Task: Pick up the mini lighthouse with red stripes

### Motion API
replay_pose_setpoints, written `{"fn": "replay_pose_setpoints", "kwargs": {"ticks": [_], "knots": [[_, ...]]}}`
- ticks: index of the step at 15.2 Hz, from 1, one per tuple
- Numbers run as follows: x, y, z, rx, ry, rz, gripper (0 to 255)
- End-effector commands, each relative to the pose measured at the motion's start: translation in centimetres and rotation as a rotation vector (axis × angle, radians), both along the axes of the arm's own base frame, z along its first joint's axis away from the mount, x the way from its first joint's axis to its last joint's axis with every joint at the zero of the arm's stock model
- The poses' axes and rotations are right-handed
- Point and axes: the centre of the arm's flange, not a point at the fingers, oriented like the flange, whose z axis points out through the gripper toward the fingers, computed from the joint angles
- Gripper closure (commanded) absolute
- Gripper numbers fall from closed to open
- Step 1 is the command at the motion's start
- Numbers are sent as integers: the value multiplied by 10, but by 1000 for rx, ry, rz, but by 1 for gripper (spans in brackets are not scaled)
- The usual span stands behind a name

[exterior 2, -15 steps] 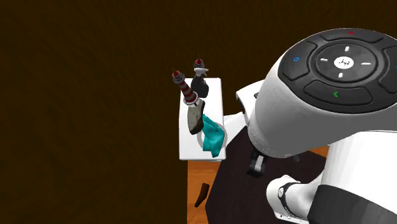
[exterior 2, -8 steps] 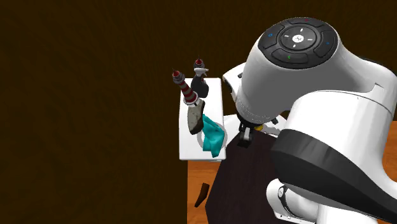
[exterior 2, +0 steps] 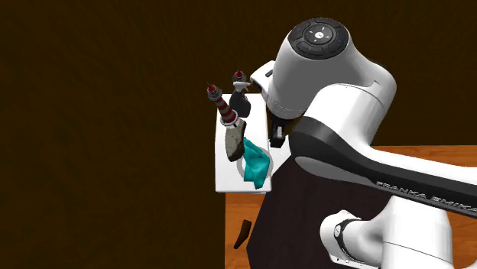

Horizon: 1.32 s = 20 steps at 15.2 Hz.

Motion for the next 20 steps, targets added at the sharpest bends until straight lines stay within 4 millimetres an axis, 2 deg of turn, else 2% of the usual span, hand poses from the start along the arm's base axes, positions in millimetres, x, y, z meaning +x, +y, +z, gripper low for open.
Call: {"fn": "replay_pose_setpoints", "kwargs": {"ticks": [1,11,20], "knots": [[16,-17,-7,-2,-25,48,0],[105,-79,-56,4,-137,272,0],[199,-116,-92,9,-237,473,0]]}}
